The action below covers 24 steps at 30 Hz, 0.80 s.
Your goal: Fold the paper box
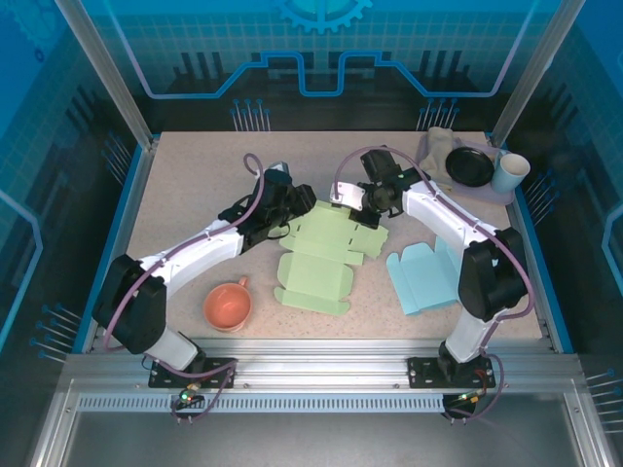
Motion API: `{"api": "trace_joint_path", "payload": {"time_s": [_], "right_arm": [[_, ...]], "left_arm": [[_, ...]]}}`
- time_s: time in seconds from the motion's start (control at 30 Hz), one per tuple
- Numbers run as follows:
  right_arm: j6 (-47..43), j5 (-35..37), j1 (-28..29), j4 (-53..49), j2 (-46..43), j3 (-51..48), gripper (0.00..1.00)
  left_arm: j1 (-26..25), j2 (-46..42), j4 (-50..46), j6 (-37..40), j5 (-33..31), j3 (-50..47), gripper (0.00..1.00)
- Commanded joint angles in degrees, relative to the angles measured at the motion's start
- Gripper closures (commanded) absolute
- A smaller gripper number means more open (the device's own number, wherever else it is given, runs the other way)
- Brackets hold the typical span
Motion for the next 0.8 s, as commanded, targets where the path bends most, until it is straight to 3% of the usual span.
{"api": "trace_joint_path", "payload": {"time_s": [0.0,0.4,0.77], "right_arm": [[0.81,-2.31,-0.12,0.63,-1.79,-0.46,1.00],[0.71,-1.92,-0.23,1.38,-1.53,-0.93,1.00],[0.00,-4.30,-0.11,2.00,-1.96,-1.59,1.00]], "left_arm": [[-0.96,0.28,2.28,-3.48,1.04,-1.23,0.59],[-1.32,-6.19,5.23,-13.83,2.70,-8.81,0.55],[-3.97,-1.30,6.16,-12.78,2.70,-3.95,0.64]]}}
